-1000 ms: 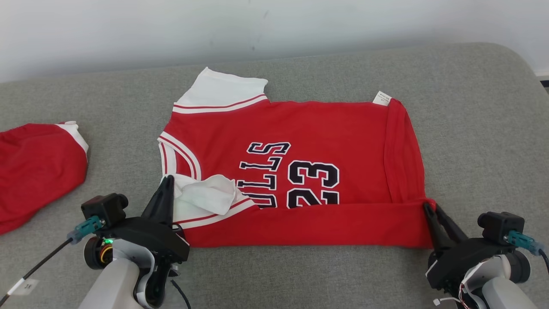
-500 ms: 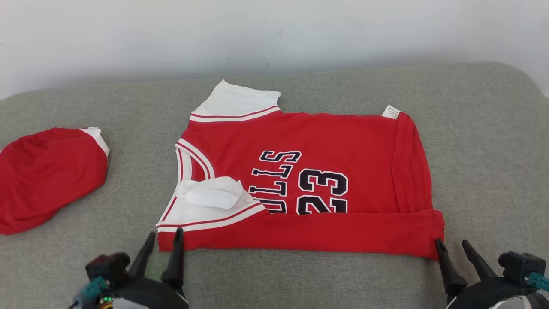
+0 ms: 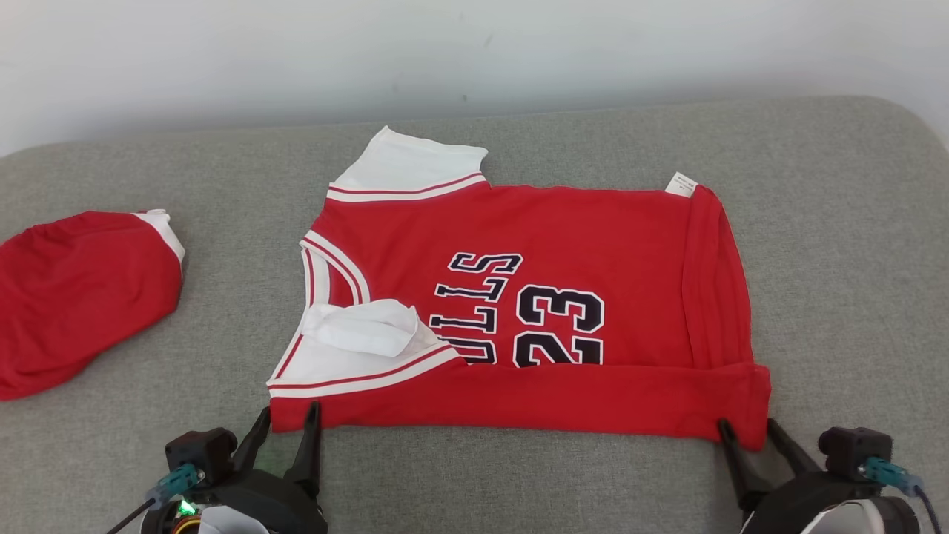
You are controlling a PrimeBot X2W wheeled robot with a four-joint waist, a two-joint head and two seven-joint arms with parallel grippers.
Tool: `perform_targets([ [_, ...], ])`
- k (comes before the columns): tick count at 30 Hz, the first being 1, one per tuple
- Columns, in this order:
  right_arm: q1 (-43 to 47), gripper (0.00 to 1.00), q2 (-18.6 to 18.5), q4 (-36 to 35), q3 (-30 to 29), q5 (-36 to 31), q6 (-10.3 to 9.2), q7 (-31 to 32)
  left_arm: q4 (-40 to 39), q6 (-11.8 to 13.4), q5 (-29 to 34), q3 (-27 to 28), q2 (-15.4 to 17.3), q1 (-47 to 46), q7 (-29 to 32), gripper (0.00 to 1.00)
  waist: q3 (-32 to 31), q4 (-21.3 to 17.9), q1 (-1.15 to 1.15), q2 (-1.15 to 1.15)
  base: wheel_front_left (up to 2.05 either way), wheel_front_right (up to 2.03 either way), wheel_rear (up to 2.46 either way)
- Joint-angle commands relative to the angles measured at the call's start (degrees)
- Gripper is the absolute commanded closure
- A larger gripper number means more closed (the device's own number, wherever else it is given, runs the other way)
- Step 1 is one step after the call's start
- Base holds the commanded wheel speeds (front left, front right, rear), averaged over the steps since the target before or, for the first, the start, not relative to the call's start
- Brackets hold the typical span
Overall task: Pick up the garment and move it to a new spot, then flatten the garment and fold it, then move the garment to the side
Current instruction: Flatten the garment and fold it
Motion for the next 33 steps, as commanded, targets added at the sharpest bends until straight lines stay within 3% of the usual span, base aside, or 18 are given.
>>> perform_targets([
  [1,-0.4,0.00,0.4,0.3,0.2,-0.3,-0.14,0.0,0.6,0.1,0.0,0.0,0.1,-0.5,0.1,0.00,0.1,-0.2,0.00,0.00,0.00,0.00,0.00],
  [2,-0.7,0.56,0.8,0.8,0.8,-0.2,-0.14,0.2,1.4,-0.2,-0.1,-0.1,0.1,-0.8,0.3,0.00,0.2,-0.3,0.00,0.00,0.00,0.00,0.00],
  [3,-0.9,1.00,1.1,1.2,1.5,-0.1,-0.14,0.5,2.1,-0.6,-0.5,-0.2,-0.1,-1.1,0.5,0.57,0.1,-0.3,0.00,0.00,0.00,0.00,0.00],
  [4,-1.0,1.00,1.3,1.6,1.8,0.1,-0.14,0.4,2.6,-1.0,-0.8,-0.3,-0.2,-1.3,0.5,0.89,0.1,-0.4,0.00,0.00,0.00,0.00,0.00],
  [5,-1.1,1.00,1.4,1.9,2.1,0.3,-0.14,-0.2,3.1,-1.1,-0.9,-0.4,-0.4,-1.5,0.3,1.00,-0.1,-0.4,0.00,0.00,0.00,0.00,0.00],
  [12,-0.9,1.00,0.6,3.0,3.1,1.5,-0.14,-2.6,4.9,-2.2,-1.6,0.3,-0.7,0.4,-1.4,1.00,-3.2,0.6,0.00,0.00,0.00,0.00,0.00],
  [18,1.9,1.00,-0.9,1.5,2.8,2.8,-0.14,-3.0,1.8,-2.1,-1.9,0.5,-1.5,4.7,-2.3,1.00,-6.2,2.5,0.00,0.00,0.00,0.00,0.00],
  [28,11.9,1.00,-3.9,-7.4,-1.5,1.7,-0.14,0.0,-7.0,-0.3,-1.9,0.2,-2.3,14.9,-2.5,1.00,-8.3,4.3,0.00,0.00,0.00,0.00,0.00],
  [33,17.0,1.00,-3.6,-12.2,-4.8,0.5,-0.14,3.2,-9.8,0.4,-1.7,-0.9,-3.1,18.4,-2.5,1.00,-8.7,4.4,0.00,0.00,0.00,0.00,0.00],
])
